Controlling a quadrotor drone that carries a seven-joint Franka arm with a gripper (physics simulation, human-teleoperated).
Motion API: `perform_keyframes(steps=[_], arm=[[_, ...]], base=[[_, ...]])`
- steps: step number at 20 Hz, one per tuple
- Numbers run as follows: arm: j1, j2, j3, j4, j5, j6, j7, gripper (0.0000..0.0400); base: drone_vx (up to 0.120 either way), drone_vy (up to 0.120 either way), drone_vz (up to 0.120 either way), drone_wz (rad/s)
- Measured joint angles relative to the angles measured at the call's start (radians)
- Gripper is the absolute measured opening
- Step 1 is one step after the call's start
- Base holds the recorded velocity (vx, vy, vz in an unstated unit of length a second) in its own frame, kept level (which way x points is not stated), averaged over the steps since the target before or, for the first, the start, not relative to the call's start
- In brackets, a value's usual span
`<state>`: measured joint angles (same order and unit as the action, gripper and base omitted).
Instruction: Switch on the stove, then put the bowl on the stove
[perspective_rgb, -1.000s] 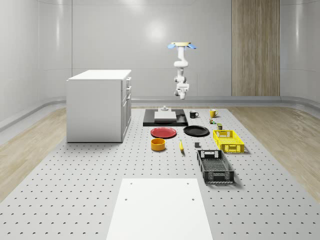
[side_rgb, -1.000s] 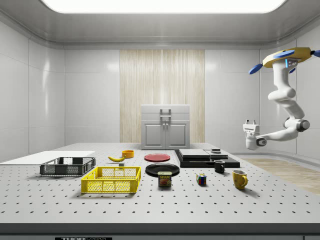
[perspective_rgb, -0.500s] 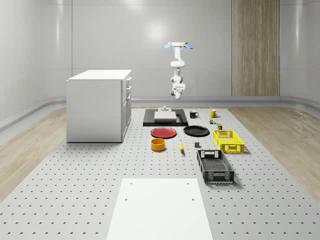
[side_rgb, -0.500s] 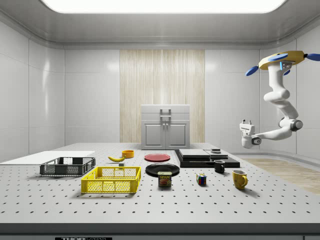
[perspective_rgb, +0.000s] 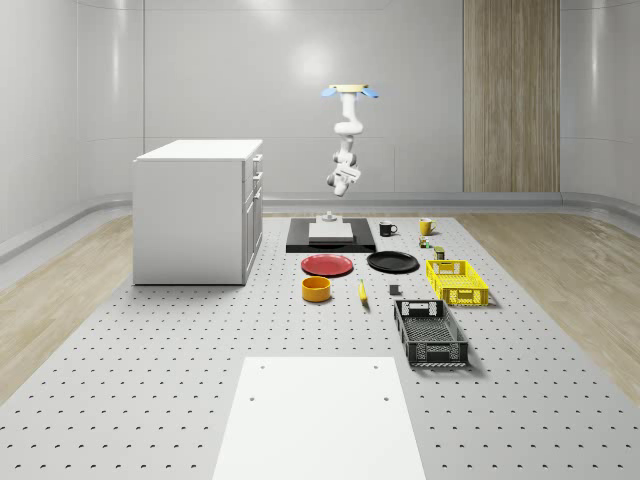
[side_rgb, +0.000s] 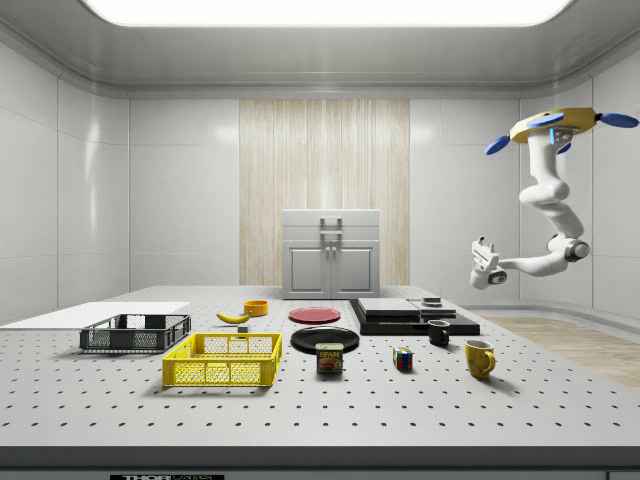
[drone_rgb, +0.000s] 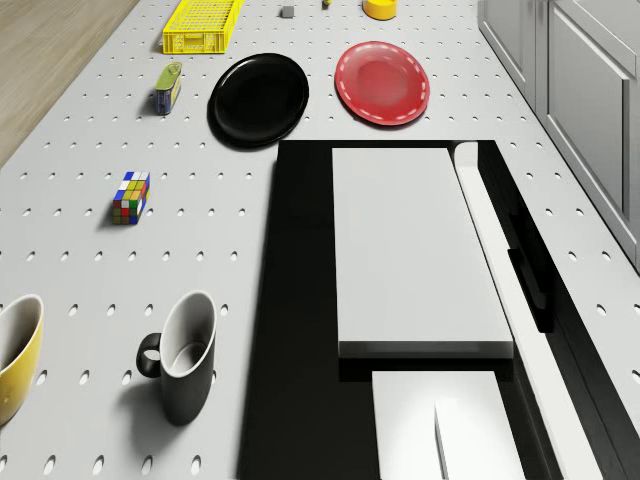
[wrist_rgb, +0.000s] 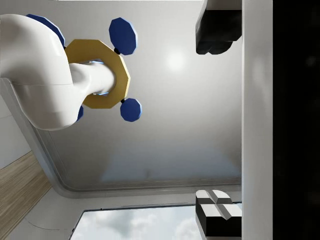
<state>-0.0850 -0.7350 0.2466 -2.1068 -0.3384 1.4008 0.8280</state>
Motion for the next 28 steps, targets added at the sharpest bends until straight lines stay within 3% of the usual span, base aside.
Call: perform_keyframes(steps=[4, 9, 12, 15, 21, 28], arm=[[-0.068, -0.024, 0.196, -0.104, -0.291, 0.015, 0.05, 0.04], [-0.223, -0.088, 0.511, -0.392, -0.83, 0.024, 0.196, 0.04], [-0.366, -0.131, 0.673, -0.573, -1.149, -0.014, 0.328, 0.04], [-0.529, -0.171, 0.792, -0.689, -1.382, -0.082, 0.456, 0.04], [-0.777, -0.241, 0.925, -0.772, -1.592, -0.197, 0.624, 0.04], [-0.902, -0.299, 0.986, -0.788, -1.643, -0.235, 0.707, 0.04]], base=[[0.0, -0.12, 0.0, 0.0], [0.0, -0.12, -0.048, 0.0], [0.0, -0.12, -0.12, 0.0], [0.013, -0.12, -0.12, 0.0], [0.12, -0.033, -0.12, 0.0], [0.12, 0.0, -0.12, 0.0]])
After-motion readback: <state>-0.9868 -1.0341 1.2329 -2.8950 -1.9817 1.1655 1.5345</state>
